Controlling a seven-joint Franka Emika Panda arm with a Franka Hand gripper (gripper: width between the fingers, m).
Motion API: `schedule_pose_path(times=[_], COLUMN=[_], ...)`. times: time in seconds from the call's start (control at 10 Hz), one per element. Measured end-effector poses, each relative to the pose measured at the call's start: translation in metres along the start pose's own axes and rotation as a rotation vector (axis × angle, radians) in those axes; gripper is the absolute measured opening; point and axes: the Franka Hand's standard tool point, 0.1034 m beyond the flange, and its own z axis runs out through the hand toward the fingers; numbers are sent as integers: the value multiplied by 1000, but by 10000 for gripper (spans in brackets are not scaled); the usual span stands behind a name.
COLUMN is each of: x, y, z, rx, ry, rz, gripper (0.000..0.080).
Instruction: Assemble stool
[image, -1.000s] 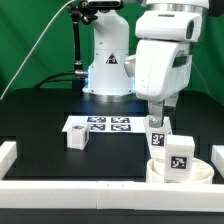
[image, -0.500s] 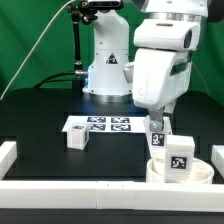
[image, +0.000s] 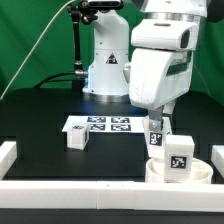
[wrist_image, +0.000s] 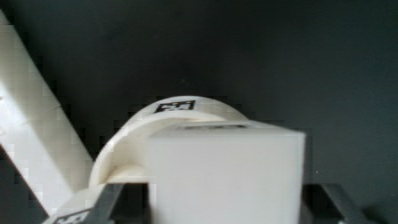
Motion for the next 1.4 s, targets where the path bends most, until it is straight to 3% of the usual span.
schedule_pose_path(times=[0.4, 0.7, 1.4], x=[-1, -1, 3], y=[-2, -4, -5], z=[1, 1, 1], rx=[10, 77, 73], ry=[-6, -26, -35], rz=[403, 800, 1217], gripper=[337, 337, 337])
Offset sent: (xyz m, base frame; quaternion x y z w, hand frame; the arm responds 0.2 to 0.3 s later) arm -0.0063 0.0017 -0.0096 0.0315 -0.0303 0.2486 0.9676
